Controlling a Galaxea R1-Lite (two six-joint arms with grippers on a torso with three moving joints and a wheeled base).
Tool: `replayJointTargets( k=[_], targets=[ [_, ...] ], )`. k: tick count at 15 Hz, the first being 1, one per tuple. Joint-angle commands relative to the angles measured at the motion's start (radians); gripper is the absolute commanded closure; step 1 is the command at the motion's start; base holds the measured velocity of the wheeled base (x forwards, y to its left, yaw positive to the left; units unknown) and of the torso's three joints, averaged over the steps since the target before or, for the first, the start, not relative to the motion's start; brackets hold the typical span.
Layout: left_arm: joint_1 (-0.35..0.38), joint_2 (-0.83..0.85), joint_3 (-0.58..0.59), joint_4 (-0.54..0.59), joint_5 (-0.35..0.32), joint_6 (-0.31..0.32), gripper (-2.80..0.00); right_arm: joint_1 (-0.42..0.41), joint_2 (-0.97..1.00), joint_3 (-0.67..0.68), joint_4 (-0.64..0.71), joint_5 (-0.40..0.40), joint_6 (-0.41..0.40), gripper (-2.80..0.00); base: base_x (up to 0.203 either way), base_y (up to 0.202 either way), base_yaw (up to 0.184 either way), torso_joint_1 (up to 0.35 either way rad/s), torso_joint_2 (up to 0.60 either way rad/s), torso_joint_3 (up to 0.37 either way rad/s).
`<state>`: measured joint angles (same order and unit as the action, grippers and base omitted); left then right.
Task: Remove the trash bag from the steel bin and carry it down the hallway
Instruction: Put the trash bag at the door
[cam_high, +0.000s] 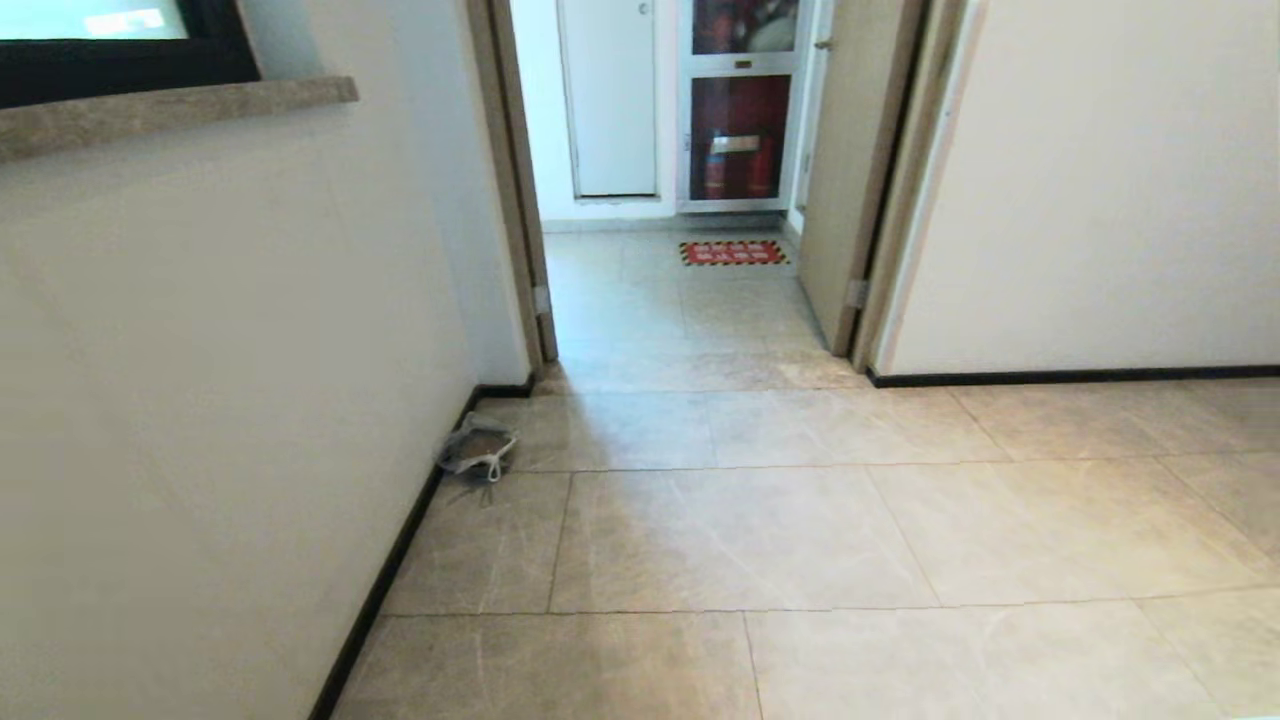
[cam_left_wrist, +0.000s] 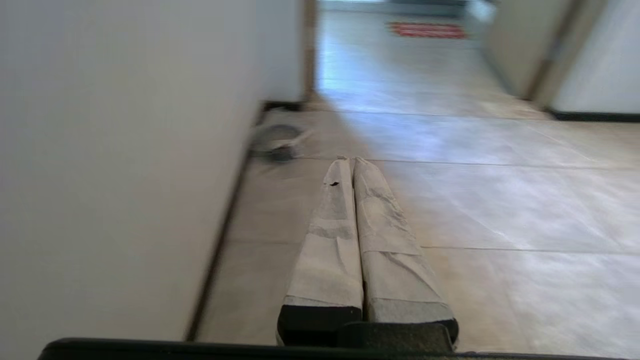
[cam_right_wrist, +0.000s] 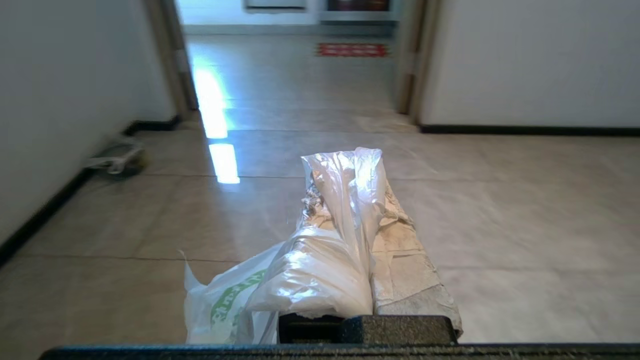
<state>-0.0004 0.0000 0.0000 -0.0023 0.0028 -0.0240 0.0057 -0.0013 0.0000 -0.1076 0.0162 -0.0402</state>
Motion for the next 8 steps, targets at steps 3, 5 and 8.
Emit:
replayJointTargets(
  k=[3,5,8],
  targets=[
    [0.0,-0.001,0.001,-0.001,0.0,-0.001,0.0,0.001,0.0,0.04,-0.001,0.0,-0.003,0.0,-0.001,0.008,-0.161,0.003,0.0,0.002],
    [0.0,-0.001,0.001,-0.001,0.0,-0.001,0.0,0.0,0.0,0.04,-0.001,-0.001,0.0,0.0,0.001,0.002,-0.051,0.001,0.0,0.001],
    [0.0,-0.001,0.001,-0.001,0.0,-0.001,0.0,0.0,0.0,0.04,-0.001,-0.001,0.0,0.0,0.0,0.0,0.0,0.0,0.0,0.0]
  ],
)
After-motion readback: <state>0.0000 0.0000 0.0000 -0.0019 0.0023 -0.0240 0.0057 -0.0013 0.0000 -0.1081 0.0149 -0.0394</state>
